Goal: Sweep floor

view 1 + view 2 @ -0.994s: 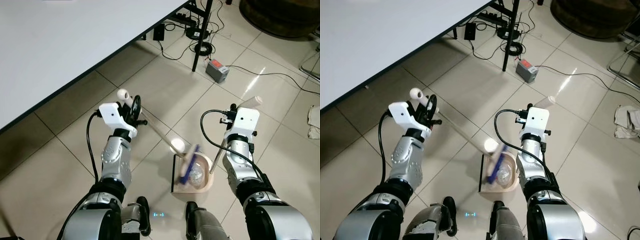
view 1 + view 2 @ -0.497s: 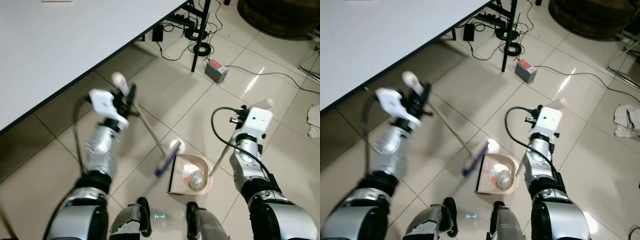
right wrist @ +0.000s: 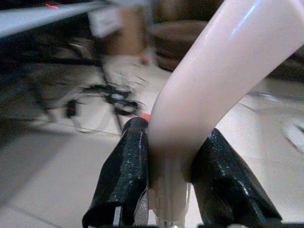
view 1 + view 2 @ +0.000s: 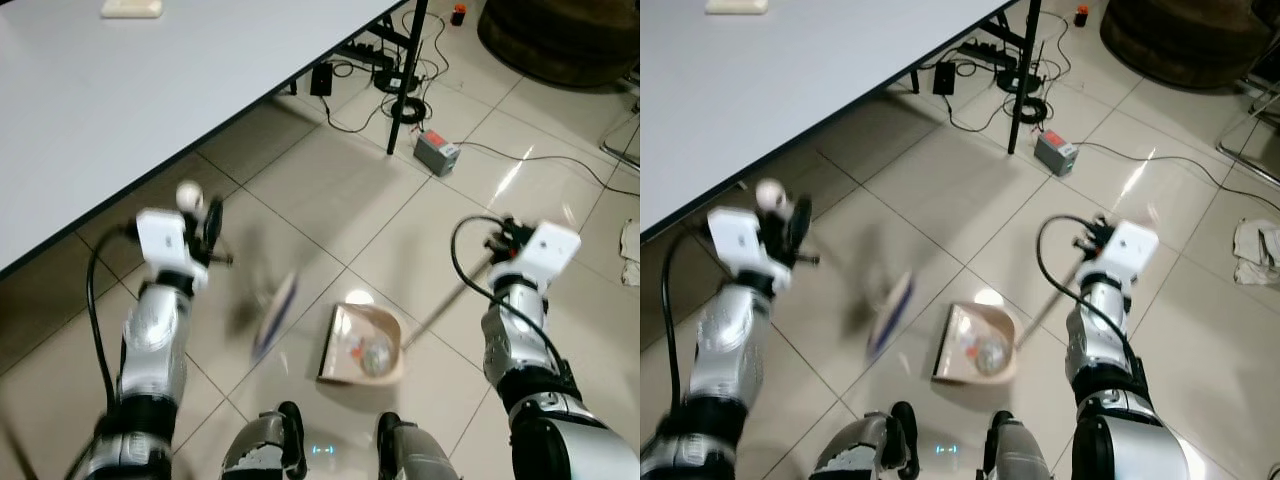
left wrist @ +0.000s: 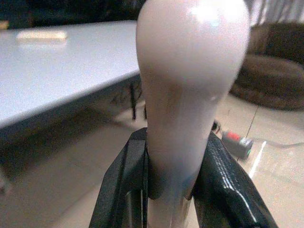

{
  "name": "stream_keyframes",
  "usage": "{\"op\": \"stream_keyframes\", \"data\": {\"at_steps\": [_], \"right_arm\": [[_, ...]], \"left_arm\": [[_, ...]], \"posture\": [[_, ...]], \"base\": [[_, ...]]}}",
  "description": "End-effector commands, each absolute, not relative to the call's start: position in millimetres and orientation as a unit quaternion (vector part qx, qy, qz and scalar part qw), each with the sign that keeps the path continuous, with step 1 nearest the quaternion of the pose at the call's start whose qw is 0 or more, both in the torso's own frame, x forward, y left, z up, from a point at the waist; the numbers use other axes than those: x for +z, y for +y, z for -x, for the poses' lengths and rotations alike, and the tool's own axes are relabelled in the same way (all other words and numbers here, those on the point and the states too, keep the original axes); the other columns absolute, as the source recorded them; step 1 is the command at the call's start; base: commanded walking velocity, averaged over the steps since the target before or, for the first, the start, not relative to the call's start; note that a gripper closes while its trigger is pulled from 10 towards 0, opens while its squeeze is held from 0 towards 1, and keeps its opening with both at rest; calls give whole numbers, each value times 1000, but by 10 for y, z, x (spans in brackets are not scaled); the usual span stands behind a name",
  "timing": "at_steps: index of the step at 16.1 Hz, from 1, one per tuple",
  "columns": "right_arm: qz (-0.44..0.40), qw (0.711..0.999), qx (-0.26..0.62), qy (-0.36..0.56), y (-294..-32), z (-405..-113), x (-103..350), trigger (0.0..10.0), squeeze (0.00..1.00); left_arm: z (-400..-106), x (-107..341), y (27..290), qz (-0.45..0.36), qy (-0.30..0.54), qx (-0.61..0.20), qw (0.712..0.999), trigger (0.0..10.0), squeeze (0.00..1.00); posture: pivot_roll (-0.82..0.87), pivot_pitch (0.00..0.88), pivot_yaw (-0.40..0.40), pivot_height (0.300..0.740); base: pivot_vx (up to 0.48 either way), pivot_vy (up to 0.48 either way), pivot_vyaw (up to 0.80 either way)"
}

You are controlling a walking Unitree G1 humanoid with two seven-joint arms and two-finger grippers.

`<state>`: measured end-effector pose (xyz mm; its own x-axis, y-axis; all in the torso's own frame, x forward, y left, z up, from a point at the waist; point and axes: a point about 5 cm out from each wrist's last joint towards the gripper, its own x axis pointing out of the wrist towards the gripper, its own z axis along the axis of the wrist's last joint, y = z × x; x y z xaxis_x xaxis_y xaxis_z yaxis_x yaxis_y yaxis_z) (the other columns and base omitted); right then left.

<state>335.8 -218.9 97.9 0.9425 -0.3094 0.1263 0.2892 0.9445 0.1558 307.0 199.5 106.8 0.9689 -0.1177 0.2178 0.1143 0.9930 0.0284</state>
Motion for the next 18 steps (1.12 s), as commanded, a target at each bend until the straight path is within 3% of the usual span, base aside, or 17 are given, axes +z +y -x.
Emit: {"op": "stream_keyframes", "data": {"at_steps": [1,3,15,18], "right_arm": [[-70,983,-131,-103,-2182,-3380,1123,10000,0],[-78,983,-122,-116,-2173,-3364,1203,10000,0],[-74,986,-105,-109,-2030,-3134,1324,10000,0],[-75,985,-108,-108,-2041,-3158,1380,10000,0]], "left_arm": [[-3028,1123,1966,-18,-126,-48,991,10000,0],[-2957,1116,1923,-22,-121,-48,991,10000,0],[-2804,1123,1856,-69,-106,-41,991,10000,0],[-2806,1109,1856,-50,-90,-42,994,10000,0]], "posture": [[22,122,33,740],[24,120,29,740],[18,107,24,740],[21,107,26,740]], "base": [[0,0,0],[0,0,0],[0,-473,0],[0,0,0]]}}
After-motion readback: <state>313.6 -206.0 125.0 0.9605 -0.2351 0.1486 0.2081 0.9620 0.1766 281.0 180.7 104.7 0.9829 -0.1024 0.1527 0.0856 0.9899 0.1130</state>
